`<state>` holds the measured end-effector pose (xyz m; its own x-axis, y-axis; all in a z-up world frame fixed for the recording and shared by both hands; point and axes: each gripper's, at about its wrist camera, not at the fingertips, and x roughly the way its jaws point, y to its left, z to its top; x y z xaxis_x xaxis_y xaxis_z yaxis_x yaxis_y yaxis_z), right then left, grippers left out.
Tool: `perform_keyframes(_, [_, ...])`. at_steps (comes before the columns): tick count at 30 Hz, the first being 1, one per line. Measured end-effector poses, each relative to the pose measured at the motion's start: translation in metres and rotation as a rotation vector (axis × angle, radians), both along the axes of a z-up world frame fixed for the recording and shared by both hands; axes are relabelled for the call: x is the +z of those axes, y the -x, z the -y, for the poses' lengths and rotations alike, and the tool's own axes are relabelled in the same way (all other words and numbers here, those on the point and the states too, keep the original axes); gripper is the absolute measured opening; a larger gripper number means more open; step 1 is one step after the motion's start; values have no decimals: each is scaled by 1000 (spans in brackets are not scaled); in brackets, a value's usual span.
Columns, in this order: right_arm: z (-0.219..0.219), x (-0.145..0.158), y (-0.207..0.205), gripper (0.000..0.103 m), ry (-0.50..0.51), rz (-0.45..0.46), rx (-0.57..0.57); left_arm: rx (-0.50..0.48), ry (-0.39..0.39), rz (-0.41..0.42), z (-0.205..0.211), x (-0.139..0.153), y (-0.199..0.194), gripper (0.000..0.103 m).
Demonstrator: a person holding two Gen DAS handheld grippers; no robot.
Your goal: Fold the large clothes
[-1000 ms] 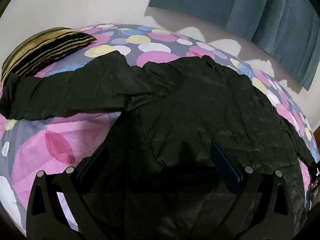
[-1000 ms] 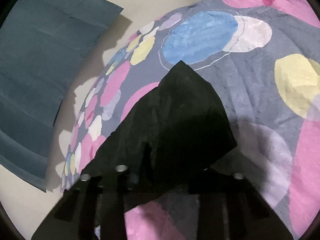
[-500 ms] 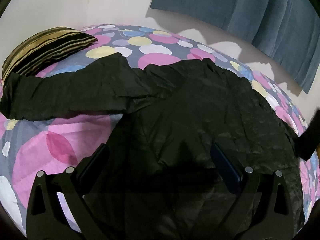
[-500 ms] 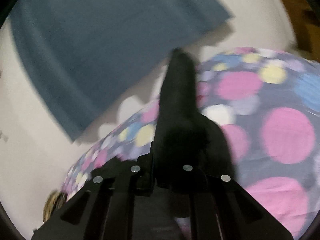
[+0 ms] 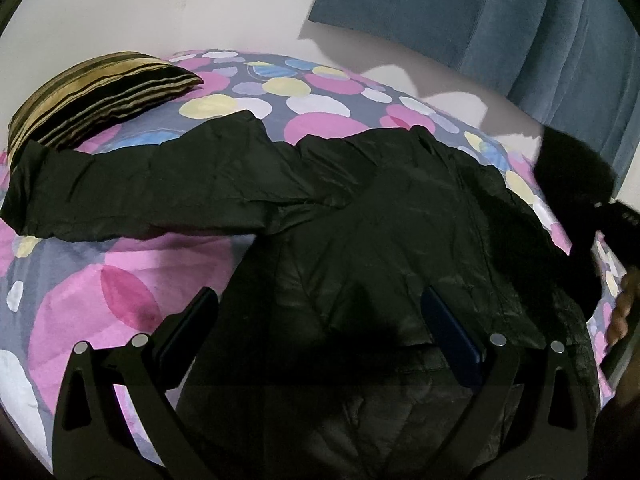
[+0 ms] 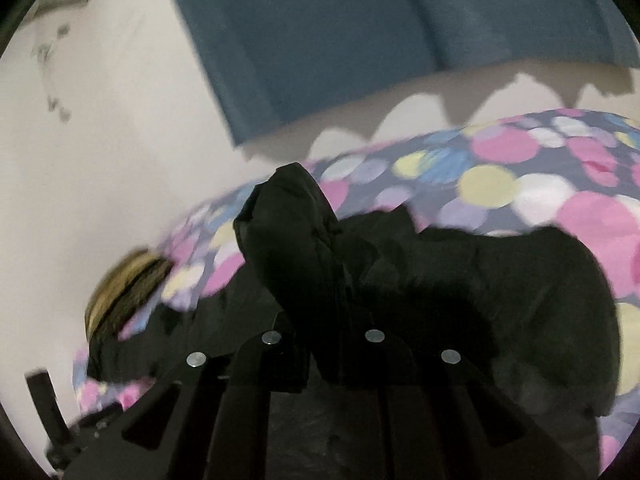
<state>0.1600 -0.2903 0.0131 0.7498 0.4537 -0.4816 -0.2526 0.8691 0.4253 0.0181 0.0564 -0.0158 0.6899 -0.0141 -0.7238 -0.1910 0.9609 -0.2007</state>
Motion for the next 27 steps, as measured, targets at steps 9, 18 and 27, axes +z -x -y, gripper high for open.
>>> perform_keyframes(9, [-64,-61,-4,10,136,-156,180,-5,2,-7,1,-2,0,101])
perform_keyframes(18, [-76,-96,-7,17,163,-312,286,-10,0,-13,4,-5,0,101])
perform_keyframes(27, [-76,-90,-2,71,62,-342,348,-14,11,-15,4,-6,-1,101])
